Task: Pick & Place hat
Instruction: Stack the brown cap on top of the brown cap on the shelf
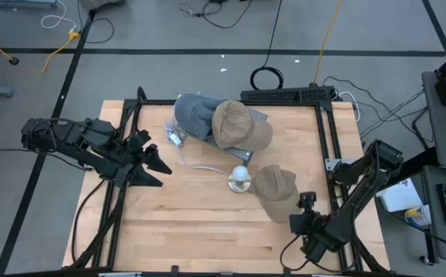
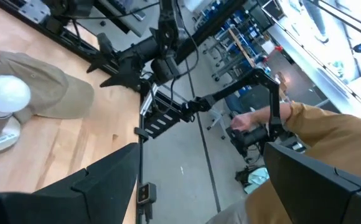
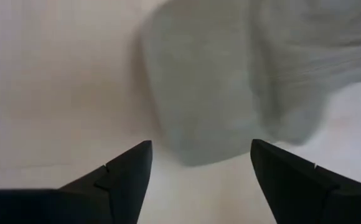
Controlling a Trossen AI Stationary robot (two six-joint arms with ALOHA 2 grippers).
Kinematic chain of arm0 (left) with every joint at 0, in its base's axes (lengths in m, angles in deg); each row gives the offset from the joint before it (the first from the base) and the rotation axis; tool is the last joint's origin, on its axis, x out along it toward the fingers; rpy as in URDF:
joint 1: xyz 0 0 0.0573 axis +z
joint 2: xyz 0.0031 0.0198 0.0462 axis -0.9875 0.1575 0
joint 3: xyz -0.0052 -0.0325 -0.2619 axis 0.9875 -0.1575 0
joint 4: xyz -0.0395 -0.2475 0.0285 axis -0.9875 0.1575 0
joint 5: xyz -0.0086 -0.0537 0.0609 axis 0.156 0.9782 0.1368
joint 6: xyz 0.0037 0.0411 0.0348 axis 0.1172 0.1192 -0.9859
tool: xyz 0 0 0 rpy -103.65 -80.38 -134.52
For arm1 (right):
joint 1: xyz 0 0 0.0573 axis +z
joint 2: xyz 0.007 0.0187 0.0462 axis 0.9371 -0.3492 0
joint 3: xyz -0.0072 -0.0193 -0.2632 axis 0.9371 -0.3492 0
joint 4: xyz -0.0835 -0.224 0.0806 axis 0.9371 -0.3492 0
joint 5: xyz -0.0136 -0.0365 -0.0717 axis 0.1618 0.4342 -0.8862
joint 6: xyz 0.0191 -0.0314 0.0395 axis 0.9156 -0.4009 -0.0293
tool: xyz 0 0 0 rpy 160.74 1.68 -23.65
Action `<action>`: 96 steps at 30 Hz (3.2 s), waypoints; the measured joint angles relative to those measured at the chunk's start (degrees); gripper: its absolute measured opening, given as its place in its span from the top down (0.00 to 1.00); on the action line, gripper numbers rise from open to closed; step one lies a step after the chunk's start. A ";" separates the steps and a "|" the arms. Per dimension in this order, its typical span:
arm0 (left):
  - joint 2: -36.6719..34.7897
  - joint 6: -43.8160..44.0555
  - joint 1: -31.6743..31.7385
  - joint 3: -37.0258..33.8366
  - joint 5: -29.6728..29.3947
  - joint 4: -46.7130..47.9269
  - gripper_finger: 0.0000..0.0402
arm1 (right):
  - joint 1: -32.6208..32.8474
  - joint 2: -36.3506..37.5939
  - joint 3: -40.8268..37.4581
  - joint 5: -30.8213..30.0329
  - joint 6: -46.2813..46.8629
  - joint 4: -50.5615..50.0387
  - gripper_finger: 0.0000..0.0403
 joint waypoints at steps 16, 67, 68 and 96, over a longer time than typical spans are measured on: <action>0.00 0.04 0.00 -0.01 -0.77 0.02 0.13 | 2.11 -7.07 0.07 -7.33 -5.70 3.58 0.28; 0.00 1.21 0.00 -0.03 2.79 0.55 0.13 | 8.30 -1.59 28.98 -16.09 20.45 -5.95 0.99; -0.02 1.31 0.00 -0.03 2.79 0.55 0.13 | 8.29 -0.56 28.98 -17.32 20.45 -4.43 0.99; -0.08 -41.10 0.00 -0.03 -3.23 0.48 0.13 | -10.74 14.35 28.98 -27.01 14.67 44.04 0.98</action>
